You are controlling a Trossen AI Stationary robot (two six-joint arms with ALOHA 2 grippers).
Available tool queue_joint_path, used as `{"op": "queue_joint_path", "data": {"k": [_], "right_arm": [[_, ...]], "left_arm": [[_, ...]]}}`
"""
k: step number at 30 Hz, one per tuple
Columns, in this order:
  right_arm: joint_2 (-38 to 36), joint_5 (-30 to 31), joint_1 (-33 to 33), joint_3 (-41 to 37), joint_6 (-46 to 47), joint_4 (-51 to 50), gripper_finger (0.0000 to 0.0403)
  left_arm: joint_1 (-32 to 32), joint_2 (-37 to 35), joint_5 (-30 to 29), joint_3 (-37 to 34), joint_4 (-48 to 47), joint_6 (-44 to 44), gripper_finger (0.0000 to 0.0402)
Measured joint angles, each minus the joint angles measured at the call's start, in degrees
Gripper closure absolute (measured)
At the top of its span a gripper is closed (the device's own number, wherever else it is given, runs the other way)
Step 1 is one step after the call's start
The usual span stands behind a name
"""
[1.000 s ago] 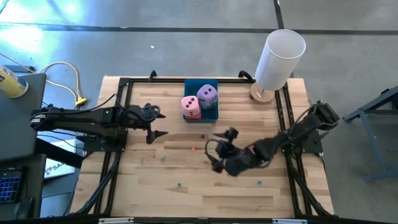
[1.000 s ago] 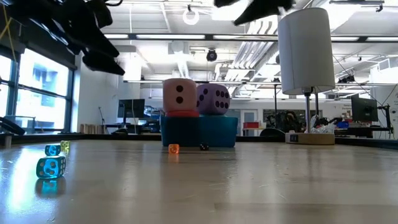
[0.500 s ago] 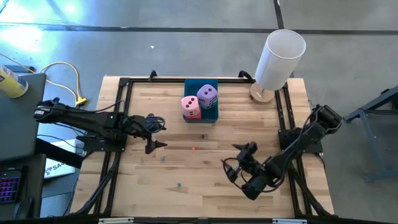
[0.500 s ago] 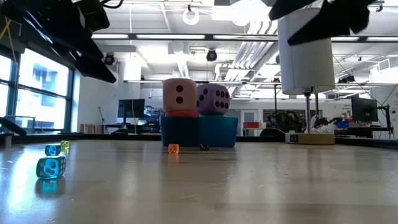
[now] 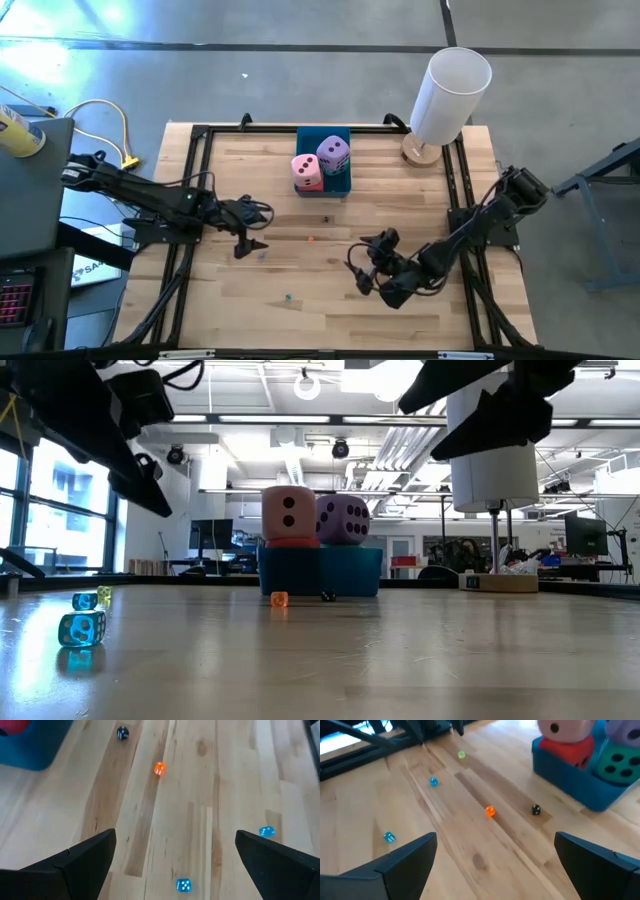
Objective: Pick & Place Dice
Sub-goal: Put the black die into the blue bin
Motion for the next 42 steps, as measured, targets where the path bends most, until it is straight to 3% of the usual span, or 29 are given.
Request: {"op": "queue_joint_path", "data": {"k": [8, 20, 25, 31, 34, 38, 42], "right_arm": [[0.00, -4.22, -1.21, 0.00, -1.03, 1.95, 0.0007], [0.00, -8.94, -3.80, 0.00, -0.51, 1.67, 0.0007], [0.00, -8.93, -3.54, 0.00, 0.45, 1.60, 0.0007], [0.00, -5.71, -2.34, 0.00, -0.55, 1.69, 0.0007], [0.00, -5.33, -2.20, 0.00, -0.94, 1.69, 0.0007], [0.47, -5.29, -2.66, 0.00, -0.96, 1.85, 0.0007], [2.32, -5.43, -3.56, 0.00, -2.11, 1.92, 0.0007]], "left_arm": [[-0.33, 1.73, 5.02, 0.00, 0.16, 0.09, 0.0004], [-0.48, 1.71, 4.84, 0.00, 0.09, -0.79, 0.0004], [-2.73, 1.18, -0.20, 0.00, 0.10, -0.35, 0.0004], [-6.47, -2.77, -1.43, 0.00, -1.56, -0.24, 0.0004], [-7.88, -4.97, -5.58, 0.00, -5.34, -0.44, 0.0004], [-9.72, -6.98, -10.98, 0.00, -12.35, -5.23, 0.0004], [-13.10, -7.62, -12.48, 0.00, -13.56, -8.34, 0.0004]]}}
